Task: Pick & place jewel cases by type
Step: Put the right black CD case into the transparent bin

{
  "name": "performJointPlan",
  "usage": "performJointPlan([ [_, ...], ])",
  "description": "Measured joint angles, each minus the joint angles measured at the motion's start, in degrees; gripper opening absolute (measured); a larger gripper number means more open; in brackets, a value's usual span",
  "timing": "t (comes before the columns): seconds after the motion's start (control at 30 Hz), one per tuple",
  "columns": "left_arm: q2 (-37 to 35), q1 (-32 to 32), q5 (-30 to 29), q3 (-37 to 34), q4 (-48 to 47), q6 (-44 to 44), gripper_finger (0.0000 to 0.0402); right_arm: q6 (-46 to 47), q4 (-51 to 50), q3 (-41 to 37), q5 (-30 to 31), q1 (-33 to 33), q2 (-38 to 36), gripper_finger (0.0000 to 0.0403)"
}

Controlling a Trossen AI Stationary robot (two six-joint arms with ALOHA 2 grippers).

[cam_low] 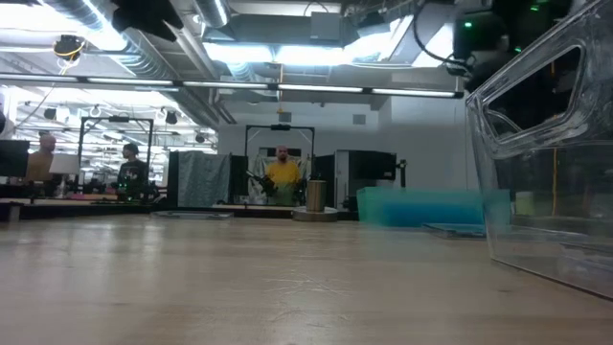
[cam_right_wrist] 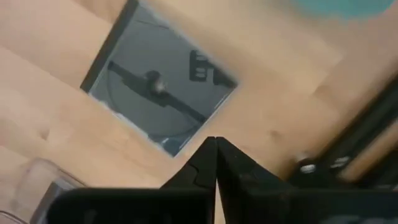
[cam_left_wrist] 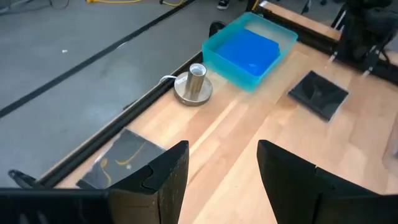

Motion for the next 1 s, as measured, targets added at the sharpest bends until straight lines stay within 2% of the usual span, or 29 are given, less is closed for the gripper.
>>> performJointPlan([
  [0.1,0.88,0.00,0.46,0.00,0.21,2.70,0.0187,6.21,3.74,-6.38,-0.07,4.41,-2.31,0.0010],
  [0.27,3.83,0.00,0.41,0.00,1.24,3.49,0.0187,8.69,9.75,-15.65,-0.18,8.94,-1.24,0.0006],
  [0.43,7.98,0.00,-0.03,0.00,1.29,2.40,0.0187,9.24,18.21,-23.13,-1.10,10.03,2.03,0.0004],
  [0.53,11.13,0.00,-2.82,-0.34,1.79,-0.21,0.0187,7.47,26.23,-26.02,-1.29,10.03,4.63,0.0004],
  [0.6,12.66,0.00,-4.57,-2.93,4.29,-3.16,0.0187,6.03,27.85,-26.44,-1.56,9.91,6.78,0.0004],
  [0.73,14.80,0.00,-2.93,-13.99,17.35,-13.46,0.0187,0.92,27.20,-24.20,-1.23,9.88,12.26,0.0004],
  [0.87,19.39,0.11,4.09,-26.18,37.57,-24.43,0.0187,-5.90,24.94,-21.33,0.30,9.65,16.22,0.0004],
  [1.0,27.84,-0.35,11.47,-31.28,53.54,-31.44,0.0187,-9.08,23.16,-19.29,0.23,8.35,19.39,0.0004],
])
